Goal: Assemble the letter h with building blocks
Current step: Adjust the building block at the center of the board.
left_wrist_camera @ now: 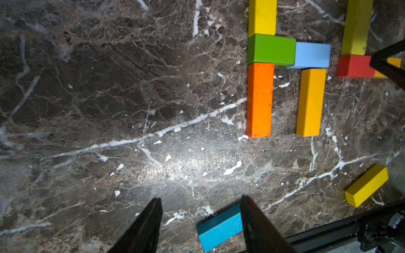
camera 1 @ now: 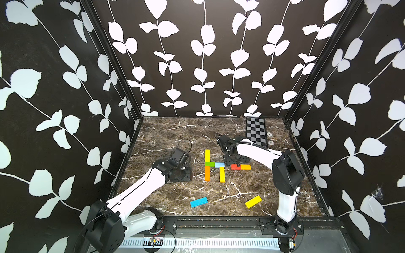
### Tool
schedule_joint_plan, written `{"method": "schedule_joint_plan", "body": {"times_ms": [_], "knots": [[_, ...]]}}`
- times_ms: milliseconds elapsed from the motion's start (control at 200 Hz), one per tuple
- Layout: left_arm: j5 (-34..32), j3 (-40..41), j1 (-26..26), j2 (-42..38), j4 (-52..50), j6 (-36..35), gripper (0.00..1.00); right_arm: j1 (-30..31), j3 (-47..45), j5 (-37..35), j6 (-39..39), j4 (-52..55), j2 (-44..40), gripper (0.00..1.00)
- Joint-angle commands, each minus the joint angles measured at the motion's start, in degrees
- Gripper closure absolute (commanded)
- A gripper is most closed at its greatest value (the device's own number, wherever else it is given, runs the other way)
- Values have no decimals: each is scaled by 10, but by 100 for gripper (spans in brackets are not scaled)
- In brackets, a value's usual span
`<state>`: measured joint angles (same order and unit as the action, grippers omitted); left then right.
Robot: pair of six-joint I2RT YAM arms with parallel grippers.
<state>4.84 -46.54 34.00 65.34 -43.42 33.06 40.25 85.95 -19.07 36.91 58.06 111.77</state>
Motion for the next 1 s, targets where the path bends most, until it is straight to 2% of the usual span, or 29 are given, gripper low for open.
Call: {"method": "schedule_joint_plan", "body": {"times_ms": [0,995], "knots": [[-10,9,1,-7,-5,1,40,3,14,-20,-3,25,15,3],[-39,-7,10,18,-31,-15,41,-17,-6,-3,-5,-14,45,6]]}}
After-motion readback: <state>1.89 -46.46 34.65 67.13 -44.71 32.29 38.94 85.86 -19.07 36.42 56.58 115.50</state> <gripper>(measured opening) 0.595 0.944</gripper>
